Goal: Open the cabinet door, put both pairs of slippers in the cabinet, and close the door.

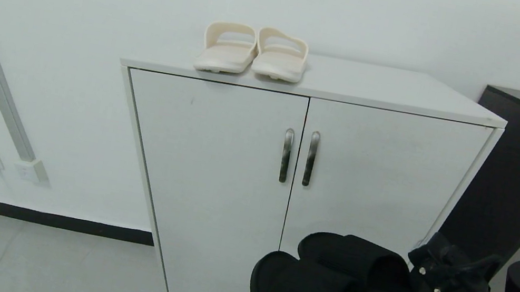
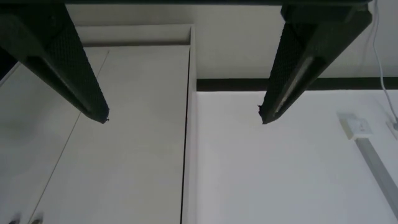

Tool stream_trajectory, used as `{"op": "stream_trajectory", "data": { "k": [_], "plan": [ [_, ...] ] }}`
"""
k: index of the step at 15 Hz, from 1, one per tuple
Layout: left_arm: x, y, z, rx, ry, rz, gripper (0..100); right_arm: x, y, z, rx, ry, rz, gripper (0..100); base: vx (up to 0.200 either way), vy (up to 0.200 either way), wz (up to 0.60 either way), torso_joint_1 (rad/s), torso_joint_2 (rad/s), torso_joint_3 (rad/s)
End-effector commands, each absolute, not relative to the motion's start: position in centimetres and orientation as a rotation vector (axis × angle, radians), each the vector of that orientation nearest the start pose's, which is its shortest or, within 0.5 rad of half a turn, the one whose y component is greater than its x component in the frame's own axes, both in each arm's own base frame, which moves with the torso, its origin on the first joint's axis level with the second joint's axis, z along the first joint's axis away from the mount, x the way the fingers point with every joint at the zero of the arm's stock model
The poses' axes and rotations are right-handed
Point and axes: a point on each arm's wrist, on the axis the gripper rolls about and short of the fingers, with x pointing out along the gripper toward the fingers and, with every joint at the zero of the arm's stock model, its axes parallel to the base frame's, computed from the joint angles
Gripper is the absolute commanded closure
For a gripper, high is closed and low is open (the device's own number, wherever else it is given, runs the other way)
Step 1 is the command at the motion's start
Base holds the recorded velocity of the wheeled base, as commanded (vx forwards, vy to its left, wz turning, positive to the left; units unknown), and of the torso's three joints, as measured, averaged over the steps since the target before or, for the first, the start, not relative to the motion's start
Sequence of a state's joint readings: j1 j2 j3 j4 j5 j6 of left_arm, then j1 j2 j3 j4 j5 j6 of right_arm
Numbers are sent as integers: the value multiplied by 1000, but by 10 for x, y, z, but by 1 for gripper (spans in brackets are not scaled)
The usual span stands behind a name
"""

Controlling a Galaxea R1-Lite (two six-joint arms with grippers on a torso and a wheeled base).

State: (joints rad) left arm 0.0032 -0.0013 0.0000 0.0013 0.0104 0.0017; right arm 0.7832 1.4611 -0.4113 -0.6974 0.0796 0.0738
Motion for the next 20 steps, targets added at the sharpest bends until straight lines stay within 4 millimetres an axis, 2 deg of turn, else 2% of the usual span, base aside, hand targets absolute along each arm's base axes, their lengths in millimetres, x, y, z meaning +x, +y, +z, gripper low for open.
{"op": "stream_trajectory", "data": {
  "k": [1, 4, 11, 13, 14, 16, 18, 20],
  "plan": [
    [-23, 0, 75, 2, 2, 14, 0, 151, 154, 148, -59, 376, 844, 100, 0, 0, 0, -41, 442, 378],
    [-23, 0, 75, 6, 2, 14, 0, 150, 154, 148, -60, 377, 846, 100, 0, 0, 0, -20, 339, 289],
    [-23, 0, 80, 26, -4, 20, 0, 148, 152, 144, -102, 375, 853, 100, 0, 0, 0, -5, 38, 40],
    [-32, 0, 128, -9, -98, -22, 0, 147, 151, 145, -101, 369, 852, 100, 0, 0, 0, 2, 71, 54],
    [-27, -1, 142, -14, -70, -77, 0, 147, 151, 146, -98, 363, 852, 100, 0, 0, 0, 0, 0, 0],
    [0, -5, 167, -19, 62, -263, 0, 146, 150, 148, -97, 355, 855, 100, 0, 0, 0, 0, 0, 0],
    [29, -10, 179, -39, 142, -442, 0, 146, 150, 147, -100, 357, 855, 100, 0, 0, 0, 0, 0, 0],
    [51, -14, 185, -48, 137, -581, 0, 143, 150, 145, -128, 355, 868, 100, 0, 0, 0, 0, 0, 0]
  ]
}}
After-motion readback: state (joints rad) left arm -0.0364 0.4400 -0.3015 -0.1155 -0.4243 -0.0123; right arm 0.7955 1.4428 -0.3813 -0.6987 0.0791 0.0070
